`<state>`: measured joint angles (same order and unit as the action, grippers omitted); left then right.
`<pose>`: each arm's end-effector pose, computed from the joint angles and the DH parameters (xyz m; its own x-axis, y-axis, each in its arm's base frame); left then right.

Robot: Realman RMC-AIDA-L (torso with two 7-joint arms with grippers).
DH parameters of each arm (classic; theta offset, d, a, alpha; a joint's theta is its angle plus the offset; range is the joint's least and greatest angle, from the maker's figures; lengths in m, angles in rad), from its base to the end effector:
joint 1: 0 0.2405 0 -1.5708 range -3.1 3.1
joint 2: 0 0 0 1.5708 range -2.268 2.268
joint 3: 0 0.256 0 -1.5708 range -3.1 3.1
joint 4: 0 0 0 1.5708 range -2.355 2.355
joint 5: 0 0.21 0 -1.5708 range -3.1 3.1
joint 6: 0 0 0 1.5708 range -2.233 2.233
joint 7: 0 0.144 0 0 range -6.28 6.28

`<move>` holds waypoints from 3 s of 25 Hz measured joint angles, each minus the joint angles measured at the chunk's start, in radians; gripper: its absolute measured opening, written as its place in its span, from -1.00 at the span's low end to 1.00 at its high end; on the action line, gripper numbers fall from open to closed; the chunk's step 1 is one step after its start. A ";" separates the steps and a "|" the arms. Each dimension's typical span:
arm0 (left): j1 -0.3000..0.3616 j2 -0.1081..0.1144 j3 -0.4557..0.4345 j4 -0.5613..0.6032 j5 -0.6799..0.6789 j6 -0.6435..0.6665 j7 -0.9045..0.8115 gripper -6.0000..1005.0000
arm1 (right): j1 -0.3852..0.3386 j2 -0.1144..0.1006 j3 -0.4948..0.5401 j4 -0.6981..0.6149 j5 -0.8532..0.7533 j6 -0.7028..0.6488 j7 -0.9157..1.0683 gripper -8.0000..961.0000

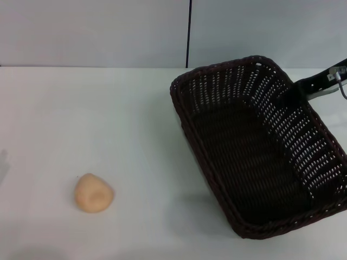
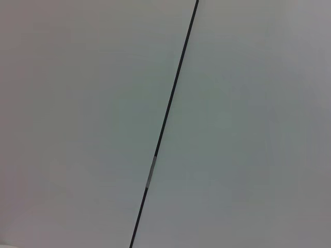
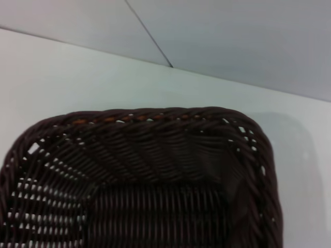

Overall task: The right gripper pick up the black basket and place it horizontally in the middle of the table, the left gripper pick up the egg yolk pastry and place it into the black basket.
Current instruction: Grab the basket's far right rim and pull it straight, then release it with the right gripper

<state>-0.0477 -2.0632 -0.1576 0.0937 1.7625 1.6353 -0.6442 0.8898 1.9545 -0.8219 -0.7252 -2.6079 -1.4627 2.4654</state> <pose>-0.4033 0.1601 0.0359 0.4995 -0.0428 0.8653 0.8597 -0.0988 -0.5012 0.2212 0.4184 0.0376 0.4902 -0.8700 -0.0523 -0.8331 -0.4501 -0.3215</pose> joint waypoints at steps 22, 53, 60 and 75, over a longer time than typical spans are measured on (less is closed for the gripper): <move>0.062 0.000 0.007 0.012 0.001 0.112 0.038 0.62 | 0.205 0.075 -0.147 -0.033 0.008 0.060 -0.482 -0.58; 0.098 -0.005 0.038 -0.026 0.001 0.121 0.040 0.61 | 0.084 0.132 -0.601 -0.142 0.345 0.253 -0.746 -0.50; 0.101 -0.004 0.042 -0.026 0.002 0.118 0.040 0.62 | 0.054 0.130 -0.606 -0.175 0.345 0.266 -0.765 0.03; 0.077 0.015 0.461 0.359 0.036 0.161 -0.325 0.61 | -0.458 0.127 -0.488 -0.741 0.710 0.242 -0.750 0.33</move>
<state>0.0289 -2.0484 0.3039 0.4530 1.7989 1.7960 -0.9697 0.4316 2.0819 -1.3102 -1.4665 -1.8978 -1.2207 1.7152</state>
